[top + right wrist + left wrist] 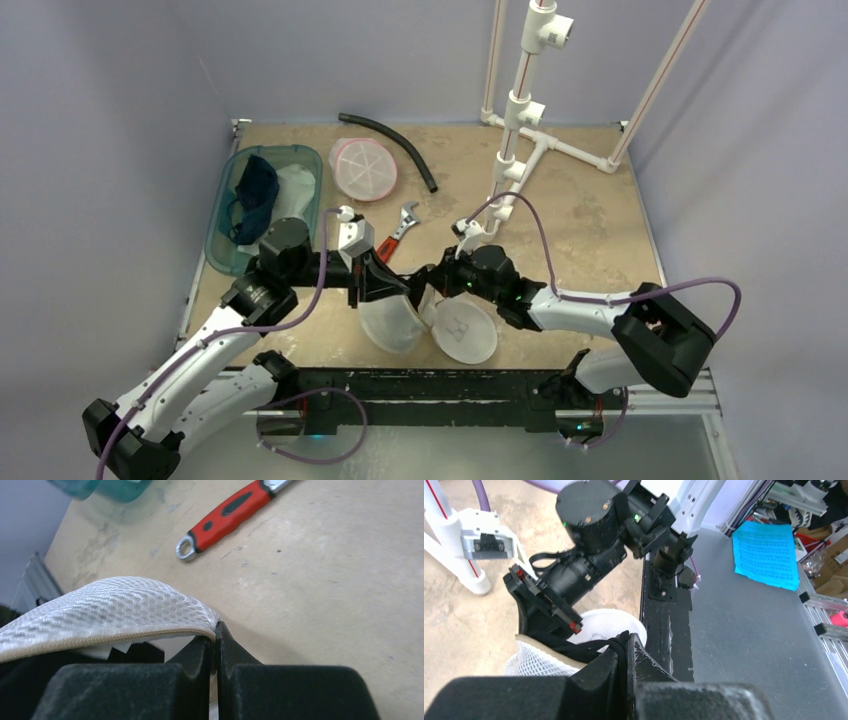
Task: Unzip the laundry bag and remove the bra
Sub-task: Pick up the bra from the laundry bag.
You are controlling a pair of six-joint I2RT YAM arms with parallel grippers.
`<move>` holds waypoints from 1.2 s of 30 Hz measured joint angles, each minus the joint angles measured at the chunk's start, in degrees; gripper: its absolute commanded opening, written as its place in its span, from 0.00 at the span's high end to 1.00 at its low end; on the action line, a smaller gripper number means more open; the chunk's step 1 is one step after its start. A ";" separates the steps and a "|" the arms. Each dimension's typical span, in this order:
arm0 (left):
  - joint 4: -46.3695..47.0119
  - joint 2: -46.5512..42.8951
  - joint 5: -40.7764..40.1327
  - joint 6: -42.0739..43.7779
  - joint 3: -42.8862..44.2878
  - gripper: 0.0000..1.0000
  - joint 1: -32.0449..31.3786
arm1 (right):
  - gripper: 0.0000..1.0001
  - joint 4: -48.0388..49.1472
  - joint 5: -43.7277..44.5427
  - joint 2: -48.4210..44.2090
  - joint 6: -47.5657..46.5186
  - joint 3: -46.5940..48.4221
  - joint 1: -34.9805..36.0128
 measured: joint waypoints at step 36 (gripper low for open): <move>1.22 -1.99 -7.37 3.39 7.80 1.00 0.00 | 0.24 -25.62 18.32 -39.01 -3.91 2.38 0.00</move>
